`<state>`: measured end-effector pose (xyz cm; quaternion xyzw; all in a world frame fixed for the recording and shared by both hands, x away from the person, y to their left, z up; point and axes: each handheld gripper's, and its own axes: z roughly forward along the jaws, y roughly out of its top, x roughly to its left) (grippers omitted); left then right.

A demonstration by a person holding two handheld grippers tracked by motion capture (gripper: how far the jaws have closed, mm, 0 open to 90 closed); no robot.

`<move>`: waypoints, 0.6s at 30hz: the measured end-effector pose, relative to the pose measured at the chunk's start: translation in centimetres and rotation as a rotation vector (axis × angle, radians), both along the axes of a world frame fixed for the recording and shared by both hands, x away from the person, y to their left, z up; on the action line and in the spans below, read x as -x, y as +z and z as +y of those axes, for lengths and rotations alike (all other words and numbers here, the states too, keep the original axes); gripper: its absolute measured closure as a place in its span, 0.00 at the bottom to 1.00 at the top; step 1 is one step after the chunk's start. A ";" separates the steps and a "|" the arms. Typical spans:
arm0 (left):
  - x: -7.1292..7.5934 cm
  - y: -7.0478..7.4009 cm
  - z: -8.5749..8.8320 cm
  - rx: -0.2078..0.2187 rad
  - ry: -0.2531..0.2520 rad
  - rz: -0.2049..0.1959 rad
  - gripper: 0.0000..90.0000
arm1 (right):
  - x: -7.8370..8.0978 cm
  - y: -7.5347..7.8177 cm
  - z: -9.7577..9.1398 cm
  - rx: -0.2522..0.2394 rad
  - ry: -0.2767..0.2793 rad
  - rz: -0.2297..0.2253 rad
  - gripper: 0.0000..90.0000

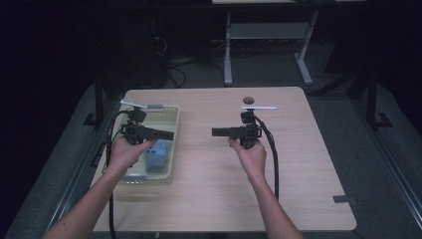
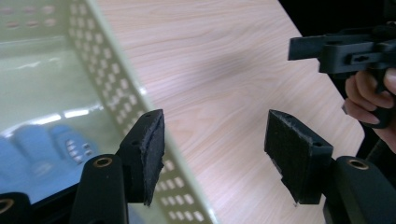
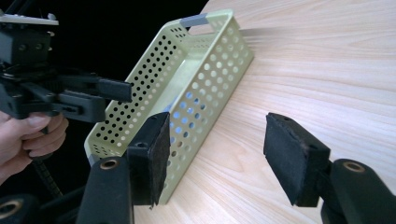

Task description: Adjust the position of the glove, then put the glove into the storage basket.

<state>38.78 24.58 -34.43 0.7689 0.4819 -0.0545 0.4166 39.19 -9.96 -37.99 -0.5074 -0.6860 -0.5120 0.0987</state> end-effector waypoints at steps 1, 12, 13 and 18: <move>0.1 0.1 -0.3 0.004 -0.007 -0.003 0.41 | 0.1 0.0 -0.3 -0.001 -0.003 0.003 0.45; 0.3 0.2 -3.2 0.002 -0.067 -0.015 0.40 | 1.1 -0.9 -4.0 0.009 -0.057 0.012 0.44; 0.3 0.1 -3.4 0.005 -0.069 -0.014 0.40 | 1.3 -0.9 -4.4 0.004 -0.067 0.012 0.43; 0.4 0.1 -4.5 0.001 -0.096 -0.013 0.40 | 1.9 -1.2 -6.4 0.003 -0.098 0.010 0.43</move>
